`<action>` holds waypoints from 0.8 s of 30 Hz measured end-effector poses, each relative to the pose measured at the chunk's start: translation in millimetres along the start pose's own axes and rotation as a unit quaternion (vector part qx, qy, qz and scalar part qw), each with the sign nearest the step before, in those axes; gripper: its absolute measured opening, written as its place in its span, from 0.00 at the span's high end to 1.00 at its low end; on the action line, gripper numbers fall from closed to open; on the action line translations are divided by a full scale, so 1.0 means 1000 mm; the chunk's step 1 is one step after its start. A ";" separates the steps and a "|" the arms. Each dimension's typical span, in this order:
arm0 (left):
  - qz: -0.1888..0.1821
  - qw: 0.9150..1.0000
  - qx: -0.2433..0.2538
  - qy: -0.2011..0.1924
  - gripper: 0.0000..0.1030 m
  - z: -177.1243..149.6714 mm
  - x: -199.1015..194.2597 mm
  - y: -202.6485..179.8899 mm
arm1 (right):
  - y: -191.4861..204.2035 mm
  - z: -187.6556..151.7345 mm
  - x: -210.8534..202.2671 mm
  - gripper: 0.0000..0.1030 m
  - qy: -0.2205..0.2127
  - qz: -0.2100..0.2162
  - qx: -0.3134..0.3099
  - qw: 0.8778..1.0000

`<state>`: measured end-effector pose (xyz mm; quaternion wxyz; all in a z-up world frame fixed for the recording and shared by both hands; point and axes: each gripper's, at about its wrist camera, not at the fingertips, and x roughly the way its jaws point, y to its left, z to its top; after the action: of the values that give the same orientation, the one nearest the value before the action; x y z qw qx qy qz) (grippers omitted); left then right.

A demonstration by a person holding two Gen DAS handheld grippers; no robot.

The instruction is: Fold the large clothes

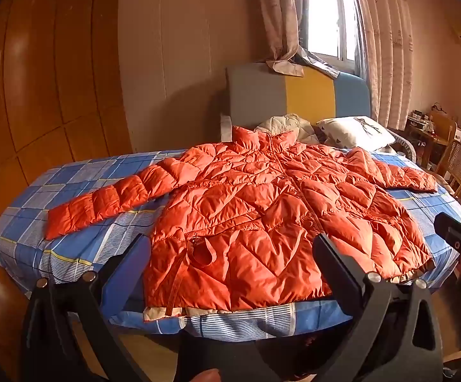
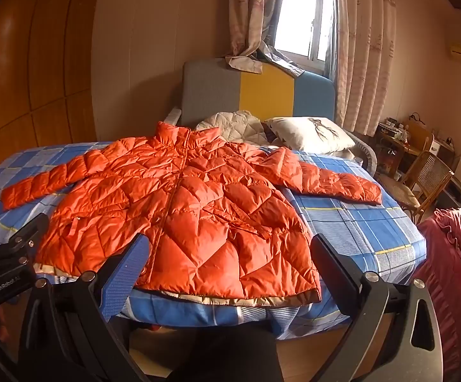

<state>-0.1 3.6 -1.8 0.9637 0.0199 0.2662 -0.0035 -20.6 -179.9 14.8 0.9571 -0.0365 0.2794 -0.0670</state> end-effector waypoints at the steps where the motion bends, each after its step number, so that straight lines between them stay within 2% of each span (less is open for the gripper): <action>1: 0.000 1.000 0.001 0.000 0.02 0.000 0.000 -0.001 | -0.001 0.000 0.000 0.03 0.000 0.000 0.000 1.000; 24: 0.002 1.000 -0.006 0.005 0.02 -0.001 0.000 0.000 | -0.003 -0.002 0.002 0.03 0.002 -0.001 -0.001 1.000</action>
<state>-0.4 4.0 -2.2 0.9626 0.0148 0.2707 0.0000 -20.7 -183.0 12.5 0.9564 -0.0371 0.2818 -0.0677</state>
